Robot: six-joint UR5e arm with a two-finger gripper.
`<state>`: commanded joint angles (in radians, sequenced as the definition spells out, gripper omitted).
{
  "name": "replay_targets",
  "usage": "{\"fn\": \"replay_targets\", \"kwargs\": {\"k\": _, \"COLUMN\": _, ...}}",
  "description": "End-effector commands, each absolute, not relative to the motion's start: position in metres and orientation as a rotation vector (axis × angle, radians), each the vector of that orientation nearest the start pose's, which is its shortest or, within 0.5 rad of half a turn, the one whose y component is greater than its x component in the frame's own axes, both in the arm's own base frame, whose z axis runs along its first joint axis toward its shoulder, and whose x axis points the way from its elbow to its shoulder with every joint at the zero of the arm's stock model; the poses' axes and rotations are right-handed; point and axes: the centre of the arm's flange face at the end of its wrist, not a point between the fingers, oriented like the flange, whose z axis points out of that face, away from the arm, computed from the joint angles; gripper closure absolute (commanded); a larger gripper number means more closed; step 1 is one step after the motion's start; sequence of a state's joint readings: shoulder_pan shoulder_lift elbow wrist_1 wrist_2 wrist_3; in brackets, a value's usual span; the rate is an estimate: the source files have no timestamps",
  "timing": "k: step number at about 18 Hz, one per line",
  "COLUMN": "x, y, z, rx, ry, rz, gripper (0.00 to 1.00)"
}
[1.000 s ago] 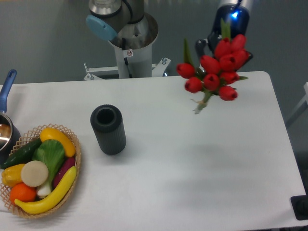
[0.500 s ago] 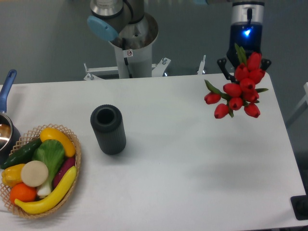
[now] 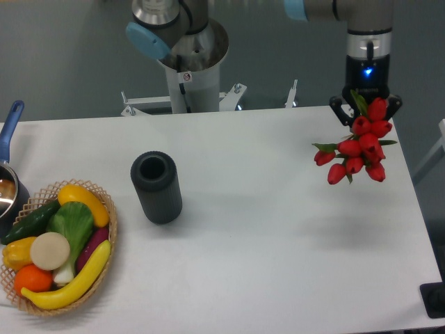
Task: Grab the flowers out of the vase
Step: 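Carry the held tulips away from the vase and hold them up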
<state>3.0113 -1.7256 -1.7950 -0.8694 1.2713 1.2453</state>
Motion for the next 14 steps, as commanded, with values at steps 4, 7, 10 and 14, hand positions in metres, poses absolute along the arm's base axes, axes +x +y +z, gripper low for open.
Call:
{"fn": "replay_targets", "kwargs": {"k": 4, "x": -0.544, "y": 0.239, "z": 0.376, "rx": -2.847, "ry": -0.129, "rz": 0.323, "gripper": 1.00}}
{"fn": "replay_targets", "kwargs": {"k": 7, "x": -0.550, "y": 0.242, "z": 0.373, "rx": -2.920, "ry": -0.097, "rz": 0.317, "gripper": 1.00}}
{"fn": "replay_targets", "kwargs": {"k": 10, "x": -0.550, "y": 0.242, "z": 0.372, "rx": -2.947, "ry": -0.042, "rz": 0.320, "gripper": 1.00}}
{"fn": "replay_targets", "kwargs": {"k": 14, "x": -0.548, "y": 0.242, "z": 0.364, "rx": -2.975, "ry": -0.006, "rz": 0.308, "gripper": 1.00}}
